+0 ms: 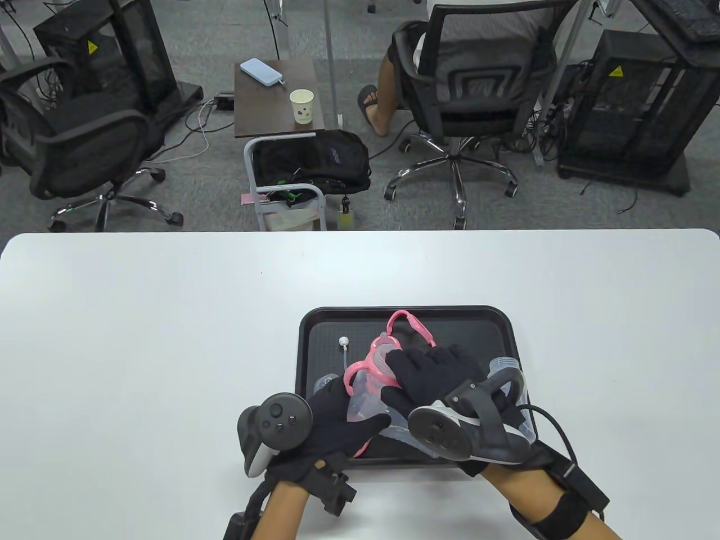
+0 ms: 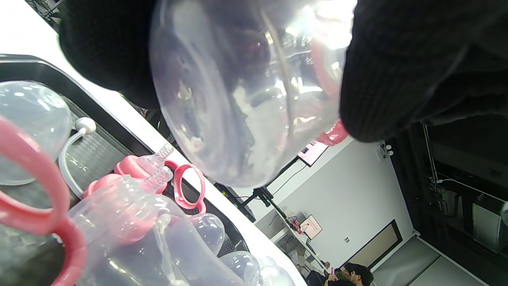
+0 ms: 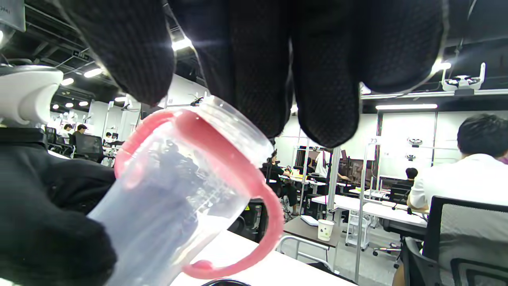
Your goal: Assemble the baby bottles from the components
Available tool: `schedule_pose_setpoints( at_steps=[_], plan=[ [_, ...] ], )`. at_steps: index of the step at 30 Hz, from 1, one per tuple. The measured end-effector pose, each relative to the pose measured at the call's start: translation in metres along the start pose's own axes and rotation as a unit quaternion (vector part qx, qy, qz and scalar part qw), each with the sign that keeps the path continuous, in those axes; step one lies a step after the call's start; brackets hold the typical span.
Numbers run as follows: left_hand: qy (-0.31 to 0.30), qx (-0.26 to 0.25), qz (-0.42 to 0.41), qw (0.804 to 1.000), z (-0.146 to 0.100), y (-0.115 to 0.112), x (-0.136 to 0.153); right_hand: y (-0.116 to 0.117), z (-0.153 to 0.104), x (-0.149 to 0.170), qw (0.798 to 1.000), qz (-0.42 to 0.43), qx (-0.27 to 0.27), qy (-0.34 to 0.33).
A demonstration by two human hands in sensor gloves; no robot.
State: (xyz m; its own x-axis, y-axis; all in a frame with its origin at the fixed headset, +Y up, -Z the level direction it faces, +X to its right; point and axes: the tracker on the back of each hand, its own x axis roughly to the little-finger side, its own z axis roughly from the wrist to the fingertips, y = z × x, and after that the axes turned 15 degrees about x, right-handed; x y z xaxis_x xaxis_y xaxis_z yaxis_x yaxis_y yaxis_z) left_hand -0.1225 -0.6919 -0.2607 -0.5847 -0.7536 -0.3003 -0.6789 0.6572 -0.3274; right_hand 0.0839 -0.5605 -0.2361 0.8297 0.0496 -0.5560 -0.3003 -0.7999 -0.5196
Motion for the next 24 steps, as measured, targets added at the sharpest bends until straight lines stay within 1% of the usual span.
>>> schedule_pose_setpoints(
  at_steps=[8, 11, 13, 15, 16, 18, 20, 21, 24],
  plan=[
    [0.003, 0.005, 0.002, 1.000, 0.000, -0.001, 0.000, -0.001, 0.000, 0.009, 1.000, 0.012, -0.011, 0.016],
    [0.008, -0.002, -0.005, 1.000, 0.000, 0.001, 0.002, -0.002, 0.002, 0.019, 0.999, 0.013, -0.020, 0.030],
    [0.010, -0.008, -0.009, 1.000, -0.001, 0.003, 0.004, 0.001, 0.003, 0.030, 0.998, 0.019, -0.036, 0.041],
    [0.011, -0.009, -0.018, 1.000, -0.001, 0.005, 0.006, 0.007, 0.003, 0.043, 0.995, 0.035, -0.079, 0.045],
    [0.013, -0.010, -0.022, 1.000, -0.002, 0.008, 0.007, 0.015, 0.004, 0.054, 0.989, 0.063, -0.131, 0.039],
    [0.015, -0.019, -0.032, 0.999, -0.004, 0.013, 0.010, 0.031, 0.002, 0.072, 0.974, 0.111, -0.191, 0.055],
    [0.020, -0.029, -0.041, 0.999, -0.006, 0.017, 0.014, 0.045, -0.002, 0.087, 0.966, 0.119, -0.216, 0.072],
    [0.022, -0.033, -0.044, 0.998, -0.007, 0.019, 0.015, 0.053, -0.006, 0.096, 0.963, 0.109, -0.233, 0.079],
    [0.028, -0.038, -0.048, 0.998, -0.009, 0.023, 0.018, 0.067, -0.016, 0.113, 0.957, 0.081, -0.261, 0.093]
  ],
)
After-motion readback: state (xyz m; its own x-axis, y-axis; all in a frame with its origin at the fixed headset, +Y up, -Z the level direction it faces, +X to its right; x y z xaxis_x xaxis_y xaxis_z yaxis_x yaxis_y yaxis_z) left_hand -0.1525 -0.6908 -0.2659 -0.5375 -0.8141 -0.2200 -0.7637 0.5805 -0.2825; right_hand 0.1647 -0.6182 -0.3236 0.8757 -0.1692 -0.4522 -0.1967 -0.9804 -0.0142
